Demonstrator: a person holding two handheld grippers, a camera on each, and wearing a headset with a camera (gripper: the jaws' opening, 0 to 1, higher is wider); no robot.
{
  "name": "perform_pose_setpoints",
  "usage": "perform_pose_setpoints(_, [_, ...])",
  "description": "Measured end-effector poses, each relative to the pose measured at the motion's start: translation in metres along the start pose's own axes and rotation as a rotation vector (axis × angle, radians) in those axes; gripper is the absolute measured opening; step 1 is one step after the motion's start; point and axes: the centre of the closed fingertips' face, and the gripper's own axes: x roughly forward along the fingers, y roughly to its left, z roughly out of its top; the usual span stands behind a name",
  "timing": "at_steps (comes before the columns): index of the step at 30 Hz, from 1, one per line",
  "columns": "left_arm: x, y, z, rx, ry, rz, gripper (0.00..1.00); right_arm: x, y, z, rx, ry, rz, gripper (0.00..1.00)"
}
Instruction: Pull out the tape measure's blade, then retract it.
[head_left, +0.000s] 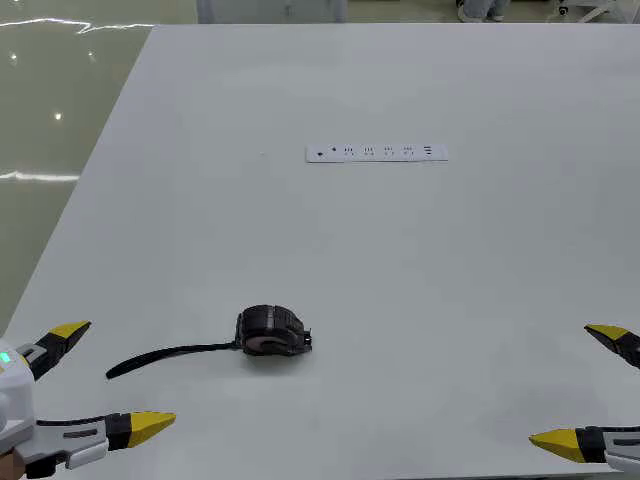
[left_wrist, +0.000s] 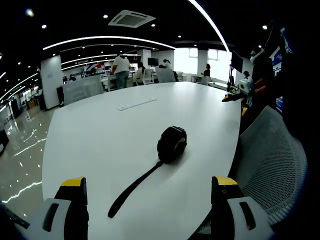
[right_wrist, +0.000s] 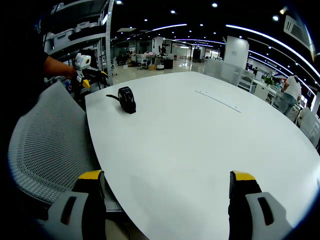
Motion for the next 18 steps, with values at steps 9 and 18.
perform_pose_setpoints(9, [0.005,-0.001,-0.001,-0.011,-0.007,0.011,1.00,0.000,0.001,0.003,-0.019,-0.008,0.009,1.00])
perform_pose_setpoints(18, [0.010,0.004,0.013,0.000,-0.023,0.010,1.00,0.002,0.000,0.004,-0.017,-0.014,0.012,1.00])
